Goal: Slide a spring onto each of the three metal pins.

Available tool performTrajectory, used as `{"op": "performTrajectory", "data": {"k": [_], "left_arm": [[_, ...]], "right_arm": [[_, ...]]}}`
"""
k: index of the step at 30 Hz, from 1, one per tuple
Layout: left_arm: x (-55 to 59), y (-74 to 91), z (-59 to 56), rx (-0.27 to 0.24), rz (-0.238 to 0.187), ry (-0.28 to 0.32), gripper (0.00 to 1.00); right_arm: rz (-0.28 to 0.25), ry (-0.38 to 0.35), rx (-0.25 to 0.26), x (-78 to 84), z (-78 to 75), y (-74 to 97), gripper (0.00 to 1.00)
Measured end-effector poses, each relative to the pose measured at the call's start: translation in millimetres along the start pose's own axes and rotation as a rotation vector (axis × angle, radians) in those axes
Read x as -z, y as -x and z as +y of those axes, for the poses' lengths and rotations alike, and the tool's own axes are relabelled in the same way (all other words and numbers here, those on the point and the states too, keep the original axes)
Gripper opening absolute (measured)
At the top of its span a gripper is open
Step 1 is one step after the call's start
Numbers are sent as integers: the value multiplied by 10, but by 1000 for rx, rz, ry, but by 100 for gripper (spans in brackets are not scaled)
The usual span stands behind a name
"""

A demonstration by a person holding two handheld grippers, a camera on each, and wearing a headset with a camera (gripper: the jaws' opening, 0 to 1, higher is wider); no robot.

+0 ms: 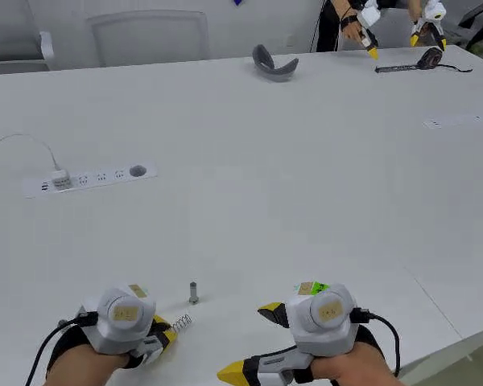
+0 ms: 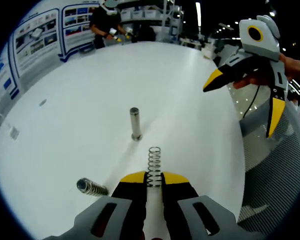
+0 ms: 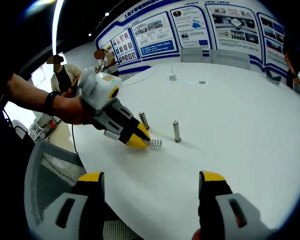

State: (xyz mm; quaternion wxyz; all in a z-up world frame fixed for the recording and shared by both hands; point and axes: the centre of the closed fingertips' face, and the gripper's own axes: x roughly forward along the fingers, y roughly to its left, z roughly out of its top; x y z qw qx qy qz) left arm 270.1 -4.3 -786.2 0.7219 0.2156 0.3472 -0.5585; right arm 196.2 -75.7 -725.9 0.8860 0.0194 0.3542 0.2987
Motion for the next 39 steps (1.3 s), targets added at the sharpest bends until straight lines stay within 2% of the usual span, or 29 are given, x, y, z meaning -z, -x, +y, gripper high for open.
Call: {"op": "performTrajectory", "data": {"k": [10, 18, 23, 30, 39], "left_arm": [[-35, 356, -1, -27, -33, -42, 11], [-85, 688, 36, -58, -74, -44, 11], [-106, 853, 36, -81, -105, -23, 11], [-34, 1016, 3, -99, -119, -13, 11], [81, 1210, -18, -127, -133, 8, 11]], "right_arm": [[-12, 10, -20, -94, 50, -49, 78], [-15, 20, -47, -159, 121, -131, 77], [-20, 24, -75, -219, 199, -186, 76], [-20, 46, -119, -297, 304, -263, 73], [-49, 27, -185, -477, 450, -403, 69]]}}
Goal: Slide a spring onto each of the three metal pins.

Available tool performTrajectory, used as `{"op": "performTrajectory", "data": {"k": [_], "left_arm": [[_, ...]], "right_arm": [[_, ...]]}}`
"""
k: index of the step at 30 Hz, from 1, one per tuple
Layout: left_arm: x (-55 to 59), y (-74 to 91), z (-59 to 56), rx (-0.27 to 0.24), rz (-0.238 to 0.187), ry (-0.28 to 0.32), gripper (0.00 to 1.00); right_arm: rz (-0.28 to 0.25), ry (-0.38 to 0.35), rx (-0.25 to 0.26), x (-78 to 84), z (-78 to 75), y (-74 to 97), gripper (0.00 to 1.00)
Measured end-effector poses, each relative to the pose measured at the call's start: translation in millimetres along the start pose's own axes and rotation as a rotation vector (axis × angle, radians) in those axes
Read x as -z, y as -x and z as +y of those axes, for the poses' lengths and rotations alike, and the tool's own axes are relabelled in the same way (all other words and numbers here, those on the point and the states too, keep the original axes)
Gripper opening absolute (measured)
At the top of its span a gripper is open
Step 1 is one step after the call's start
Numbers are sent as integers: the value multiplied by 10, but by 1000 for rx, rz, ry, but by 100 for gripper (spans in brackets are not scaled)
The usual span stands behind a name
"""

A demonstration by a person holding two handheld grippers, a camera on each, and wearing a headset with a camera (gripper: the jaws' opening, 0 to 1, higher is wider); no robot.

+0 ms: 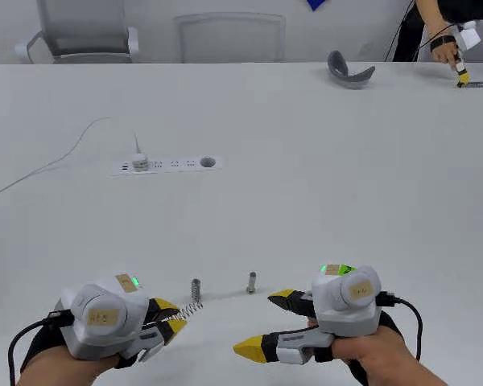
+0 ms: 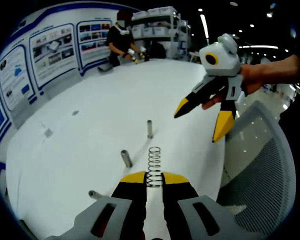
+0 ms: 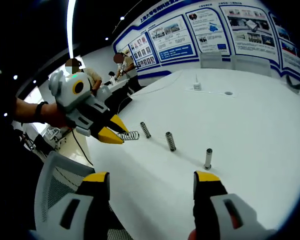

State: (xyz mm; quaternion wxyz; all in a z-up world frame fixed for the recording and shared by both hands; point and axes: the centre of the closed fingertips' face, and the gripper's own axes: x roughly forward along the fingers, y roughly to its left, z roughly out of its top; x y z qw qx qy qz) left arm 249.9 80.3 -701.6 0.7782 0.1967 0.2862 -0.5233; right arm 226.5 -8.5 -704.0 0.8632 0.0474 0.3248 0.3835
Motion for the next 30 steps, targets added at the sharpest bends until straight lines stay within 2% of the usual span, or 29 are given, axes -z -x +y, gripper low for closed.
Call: {"op": "performTrajectory", "data": {"k": [15, 19, 24, 30], "left_arm": [[120, 279, 0, -34, -9, 23, 11], [127, 322, 0, -35, -14, 29, 11], [109, 344, -19, -35, -23, 31, 11], [67, 346, -66, -22, -32, 25, 11]], "right_arm": [[-55, -75, -158, -285, 361, -388, 57], [-56, -66, -197, -346, 459, -467, 53], [-61, -102, -262, -423, 584, -550, 47], [-62, -141, -307, -474, 662, -628, 38]]}}
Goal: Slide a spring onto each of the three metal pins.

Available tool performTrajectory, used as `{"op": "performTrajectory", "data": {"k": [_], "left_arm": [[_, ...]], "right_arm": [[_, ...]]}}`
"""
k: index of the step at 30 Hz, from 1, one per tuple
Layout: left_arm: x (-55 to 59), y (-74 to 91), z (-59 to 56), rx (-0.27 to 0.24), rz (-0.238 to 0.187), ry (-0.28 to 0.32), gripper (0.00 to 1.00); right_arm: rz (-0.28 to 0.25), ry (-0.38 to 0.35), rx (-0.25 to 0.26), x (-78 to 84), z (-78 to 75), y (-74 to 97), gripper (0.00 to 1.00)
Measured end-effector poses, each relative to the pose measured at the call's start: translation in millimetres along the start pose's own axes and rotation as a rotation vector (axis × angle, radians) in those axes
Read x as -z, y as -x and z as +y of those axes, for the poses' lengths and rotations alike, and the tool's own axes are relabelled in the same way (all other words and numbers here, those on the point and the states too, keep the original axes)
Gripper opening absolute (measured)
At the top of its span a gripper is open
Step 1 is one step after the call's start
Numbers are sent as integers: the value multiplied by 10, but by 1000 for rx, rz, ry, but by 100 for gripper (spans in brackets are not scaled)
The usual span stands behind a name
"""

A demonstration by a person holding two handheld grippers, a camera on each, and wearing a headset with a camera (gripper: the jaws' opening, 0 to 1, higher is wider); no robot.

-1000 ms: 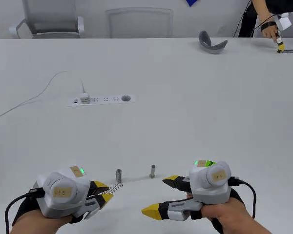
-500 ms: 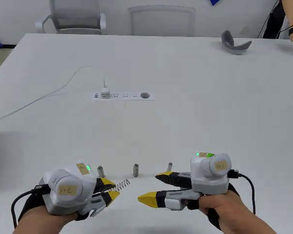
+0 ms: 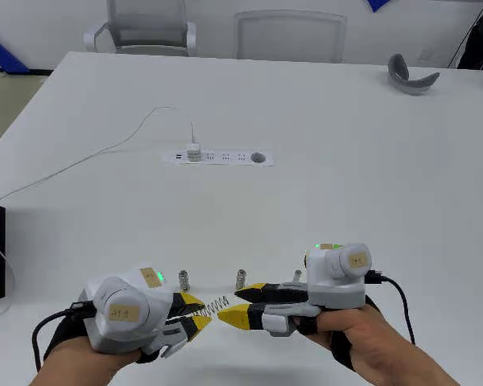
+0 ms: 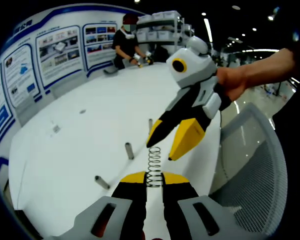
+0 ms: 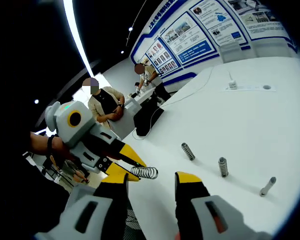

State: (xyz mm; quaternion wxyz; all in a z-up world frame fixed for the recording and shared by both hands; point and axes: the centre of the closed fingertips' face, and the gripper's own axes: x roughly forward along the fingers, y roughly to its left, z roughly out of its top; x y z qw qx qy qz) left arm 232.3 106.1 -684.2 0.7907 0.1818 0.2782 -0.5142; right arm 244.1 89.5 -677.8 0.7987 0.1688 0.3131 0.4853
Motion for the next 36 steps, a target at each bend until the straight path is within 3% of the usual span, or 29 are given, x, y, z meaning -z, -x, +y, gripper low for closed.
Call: {"op": "performTrajectory", "data": {"k": [10, 17, 23, 27, 36], "left_arm": [[-60, -9, -60, 23, -10, -21, 11], [-100, -6, -56, 37, -11, -41, 11], [-175, -10, -41, 51, -23, -47, 11], [-254, -16, -38, 68, -44, -41, 11], [-374, -35, -128, 146, -73, -55, 10]], "right_arm": [[10, -45, -62, 2, 101, -61, 25], [-6, -61, -83, -75, 128, -18, 15], [-6, -52, -98, -172, 182, 24, 12], [20, 6, -92, -229, 184, 71, 12], [206, 251, -97, -196, 237, 211, 13]]}}
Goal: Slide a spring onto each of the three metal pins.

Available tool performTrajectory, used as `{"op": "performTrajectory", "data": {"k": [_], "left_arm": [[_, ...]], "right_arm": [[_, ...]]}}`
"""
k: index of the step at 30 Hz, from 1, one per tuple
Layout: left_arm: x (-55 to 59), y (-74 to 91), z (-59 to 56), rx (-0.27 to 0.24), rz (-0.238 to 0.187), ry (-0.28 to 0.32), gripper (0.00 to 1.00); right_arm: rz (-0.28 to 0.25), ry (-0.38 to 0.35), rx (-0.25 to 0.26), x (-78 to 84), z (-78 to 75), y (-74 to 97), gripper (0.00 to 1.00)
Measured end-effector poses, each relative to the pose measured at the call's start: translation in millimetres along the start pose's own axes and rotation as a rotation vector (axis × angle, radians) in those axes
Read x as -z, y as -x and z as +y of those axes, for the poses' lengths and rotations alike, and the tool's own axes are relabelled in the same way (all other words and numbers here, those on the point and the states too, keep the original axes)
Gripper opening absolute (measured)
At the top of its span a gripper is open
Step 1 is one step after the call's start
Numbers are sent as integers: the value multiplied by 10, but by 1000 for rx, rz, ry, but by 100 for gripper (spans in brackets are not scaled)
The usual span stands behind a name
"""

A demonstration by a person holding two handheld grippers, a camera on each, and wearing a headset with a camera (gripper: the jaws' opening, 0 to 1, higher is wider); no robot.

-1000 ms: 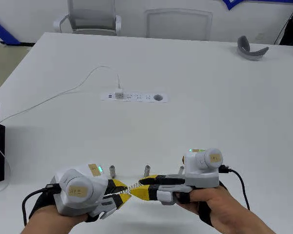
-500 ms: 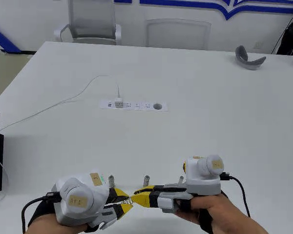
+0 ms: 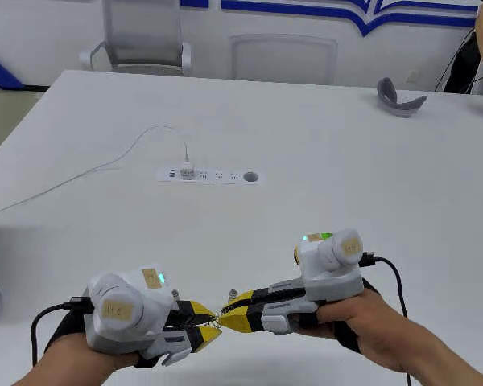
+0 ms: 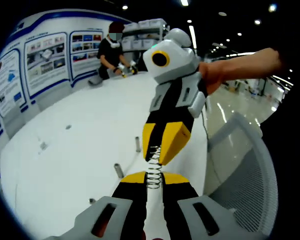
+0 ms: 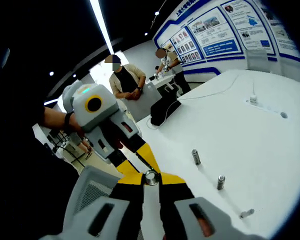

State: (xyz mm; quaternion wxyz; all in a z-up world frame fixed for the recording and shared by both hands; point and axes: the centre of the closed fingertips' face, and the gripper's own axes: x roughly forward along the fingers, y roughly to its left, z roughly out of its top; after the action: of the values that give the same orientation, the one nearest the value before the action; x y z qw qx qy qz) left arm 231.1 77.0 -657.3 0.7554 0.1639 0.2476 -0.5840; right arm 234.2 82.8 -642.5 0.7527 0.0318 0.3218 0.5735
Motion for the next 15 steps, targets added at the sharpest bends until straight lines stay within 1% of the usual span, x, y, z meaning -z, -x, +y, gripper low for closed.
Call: {"op": "performTrajectory", "data": {"k": [1, 3, 7, 9, 10, 11, 12, 14, 15], "left_arm": [[-16, -3, -8, 9, -3, 1, 10], [-34, -12, -22, 25, -10, -2, 10], [-89, -16, -57, 55, -30, 8, 10], [-124, -10, -79, 75, -49, 12, 10], [-157, -4, -102, 95, -69, 28, 10], [-166, 1, -110, 102, -73, 33, 10], [-164, 2, -113, 106, -73, 24, 10], [-185, 3, -152, 127, -81, 14, 10], [-190, 3, -168, 140, -84, 12, 10]], "right_arm": [[27, 25, -4, 15, 1, 16, 13], [57, 66, -11, 12, 17, 38, 13], [85, 110, -24, -26, 59, 69, 13], [105, 136, -35, -29, 85, 76, 13], [120, 152, -43, -23, 105, 75, 13], [131, 166, -48, -18, 115, 76, 13], [139, 175, -52, -19, 128, 76, 13], [177, 210, -66, 4, 151, 85, 13], [207, 238, -73, 26, 164, 96, 13]]}}
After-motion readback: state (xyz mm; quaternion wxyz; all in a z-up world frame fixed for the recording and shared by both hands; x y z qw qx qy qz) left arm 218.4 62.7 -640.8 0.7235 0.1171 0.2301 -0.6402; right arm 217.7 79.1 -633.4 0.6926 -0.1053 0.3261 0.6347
